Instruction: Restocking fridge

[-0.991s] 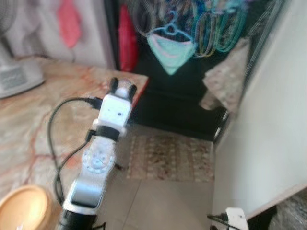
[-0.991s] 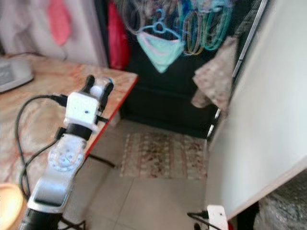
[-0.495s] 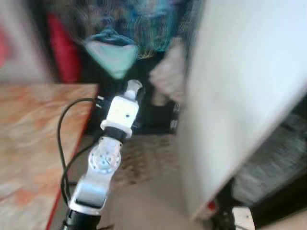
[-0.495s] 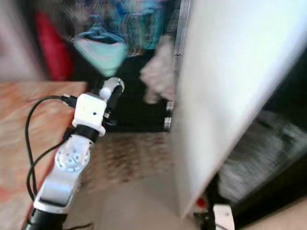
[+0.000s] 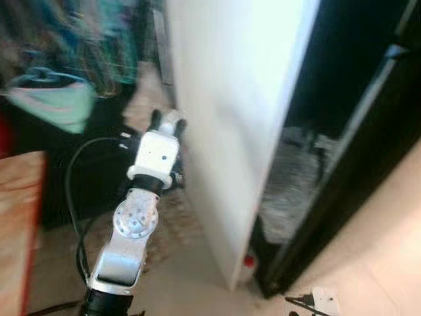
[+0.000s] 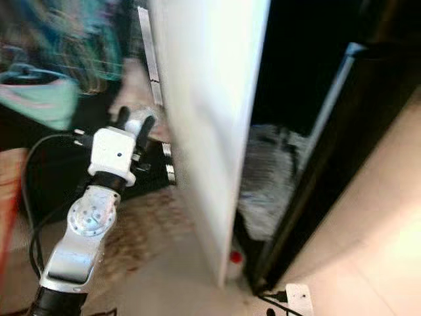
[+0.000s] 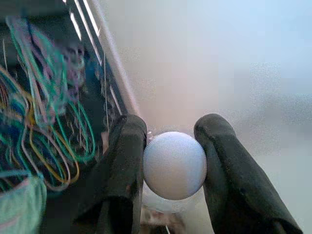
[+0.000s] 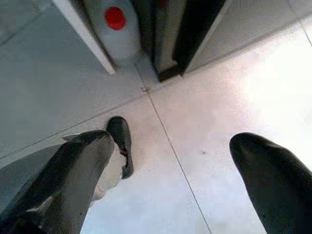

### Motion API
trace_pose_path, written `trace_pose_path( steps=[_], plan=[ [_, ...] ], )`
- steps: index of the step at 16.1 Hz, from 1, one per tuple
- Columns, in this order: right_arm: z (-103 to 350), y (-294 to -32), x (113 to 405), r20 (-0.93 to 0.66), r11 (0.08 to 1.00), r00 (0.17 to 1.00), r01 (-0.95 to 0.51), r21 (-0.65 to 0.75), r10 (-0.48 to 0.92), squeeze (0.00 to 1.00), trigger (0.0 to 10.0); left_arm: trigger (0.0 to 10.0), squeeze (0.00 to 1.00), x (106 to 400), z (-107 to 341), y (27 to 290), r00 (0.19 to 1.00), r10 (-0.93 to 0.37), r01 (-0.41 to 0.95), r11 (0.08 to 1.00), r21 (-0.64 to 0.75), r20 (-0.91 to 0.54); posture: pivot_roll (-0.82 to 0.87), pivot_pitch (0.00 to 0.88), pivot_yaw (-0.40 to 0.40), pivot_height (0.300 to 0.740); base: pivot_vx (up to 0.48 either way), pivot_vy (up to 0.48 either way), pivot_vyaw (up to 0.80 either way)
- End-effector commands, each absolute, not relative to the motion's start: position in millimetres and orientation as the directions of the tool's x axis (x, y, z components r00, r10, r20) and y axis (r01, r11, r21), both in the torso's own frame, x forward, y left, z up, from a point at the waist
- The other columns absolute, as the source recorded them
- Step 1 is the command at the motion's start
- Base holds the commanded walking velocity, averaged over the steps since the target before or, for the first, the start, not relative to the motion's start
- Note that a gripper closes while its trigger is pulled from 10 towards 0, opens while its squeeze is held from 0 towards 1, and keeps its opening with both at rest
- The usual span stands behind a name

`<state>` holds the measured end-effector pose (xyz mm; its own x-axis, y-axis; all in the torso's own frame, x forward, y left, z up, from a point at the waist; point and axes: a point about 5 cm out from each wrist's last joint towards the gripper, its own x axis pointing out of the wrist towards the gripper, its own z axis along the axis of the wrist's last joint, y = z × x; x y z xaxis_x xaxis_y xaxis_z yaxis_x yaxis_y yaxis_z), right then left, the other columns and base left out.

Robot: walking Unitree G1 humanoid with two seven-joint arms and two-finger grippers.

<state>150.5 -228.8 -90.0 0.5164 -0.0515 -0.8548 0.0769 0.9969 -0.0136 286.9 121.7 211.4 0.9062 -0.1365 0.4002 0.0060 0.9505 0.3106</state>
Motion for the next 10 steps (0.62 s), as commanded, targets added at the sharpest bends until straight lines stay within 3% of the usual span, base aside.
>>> trace_pose_path(
  steps=[1,5,7,10],
  plan=[
    [-90.5,-225.8,151.0,-0.852,0.996,0.522,0.089,-0.002,-0.048,0.0,10.0,10.0,0.0,292.4,203.6,146.8,0.935,-0.012,-0.103,0.947,0.304,0.356,0.02,0.017,0.037,0.74,0.0,0.0,0.0],
    [-90.6,-225.9,150.6,-0.851,0.996,0.522,0.09,-0.001,-0.048,0.0,10.0,10.0,0.0,301.9,163.3,182.1,0.983,0.118,-0.148,0.963,0.227,0.143,0.03,0.016,0.04,0.74,0.0,0.0,0.0],
    [-90.8,-224.5,150.6,-0.848,0.995,0.528,0.098,0.004,-0.048,0.0,10.0,10.0,0.0,296.3,107.9,215.0,0.978,0.192,-0.189,0.981,0.055,-0.077,0.01,0.012,0.048,0.74,0.0,0.0,0.0],
    [-90.6,-224.4,151.1,-0.845,0.994,0.532,0.109,0.002,-0.057,0.0,10.0,10.0,0.0,277.3,47.0,231.6,0.947,0.129,-0.126,0.992,0.029,-0.295,0.02,0.016,0.052,0.74,0.0,0.0,0.0]
  ],
)
